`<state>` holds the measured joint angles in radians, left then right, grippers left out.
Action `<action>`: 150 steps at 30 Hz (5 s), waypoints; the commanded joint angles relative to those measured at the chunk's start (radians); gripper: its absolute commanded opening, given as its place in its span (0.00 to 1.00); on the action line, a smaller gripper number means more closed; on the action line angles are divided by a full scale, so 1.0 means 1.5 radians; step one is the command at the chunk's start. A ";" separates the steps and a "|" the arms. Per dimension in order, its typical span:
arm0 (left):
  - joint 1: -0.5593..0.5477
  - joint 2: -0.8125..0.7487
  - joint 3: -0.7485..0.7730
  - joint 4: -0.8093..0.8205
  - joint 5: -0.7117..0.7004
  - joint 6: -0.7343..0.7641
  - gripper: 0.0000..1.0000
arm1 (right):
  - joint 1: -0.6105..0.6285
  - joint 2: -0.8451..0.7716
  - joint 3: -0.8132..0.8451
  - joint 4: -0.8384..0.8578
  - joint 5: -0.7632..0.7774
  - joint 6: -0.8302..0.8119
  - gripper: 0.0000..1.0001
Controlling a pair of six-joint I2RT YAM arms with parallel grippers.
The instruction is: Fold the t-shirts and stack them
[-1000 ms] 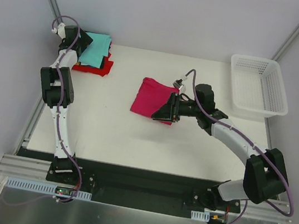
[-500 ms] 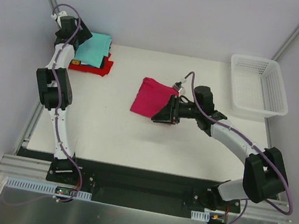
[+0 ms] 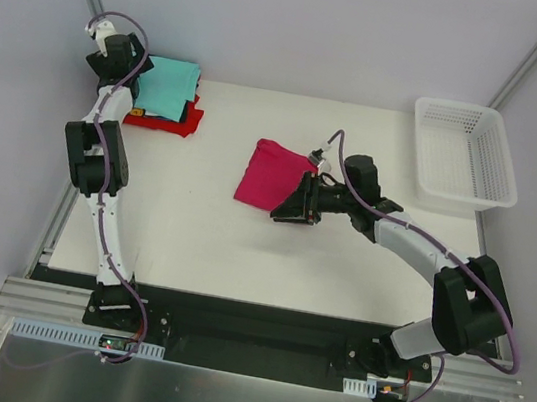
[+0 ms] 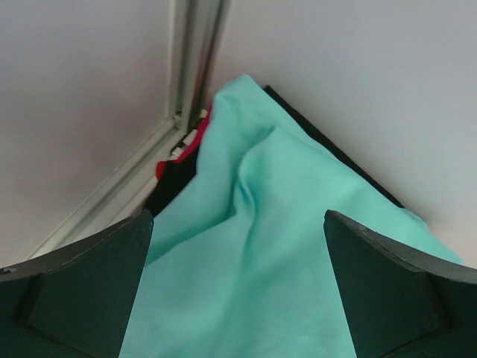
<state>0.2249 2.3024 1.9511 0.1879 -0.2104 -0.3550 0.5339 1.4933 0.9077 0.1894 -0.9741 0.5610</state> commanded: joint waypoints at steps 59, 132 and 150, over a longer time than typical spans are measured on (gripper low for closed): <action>0.071 0.064 0.136 -0.272 -0.150 0.140 0.24 | 0.066 -0.024 0.190 -0.303 0.017 -0.055 0.42; 0.102 0.051 0.184 -0.448 0.179 0.112 0.88 | -0.005 0.663 0.795 -0.328 -0.075 -0.212 0.96; 0.101 0.002 0.184 -0.417 0.326 0.084 0.92 | -0.004 0.521 0.644 -0.270 -0.142 -0.246 0.96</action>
<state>0.3950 2.4424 2.2040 -0.4847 0.2039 -0.1917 0.5243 2.3814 1.8839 -0.2531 -1.1530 0.2283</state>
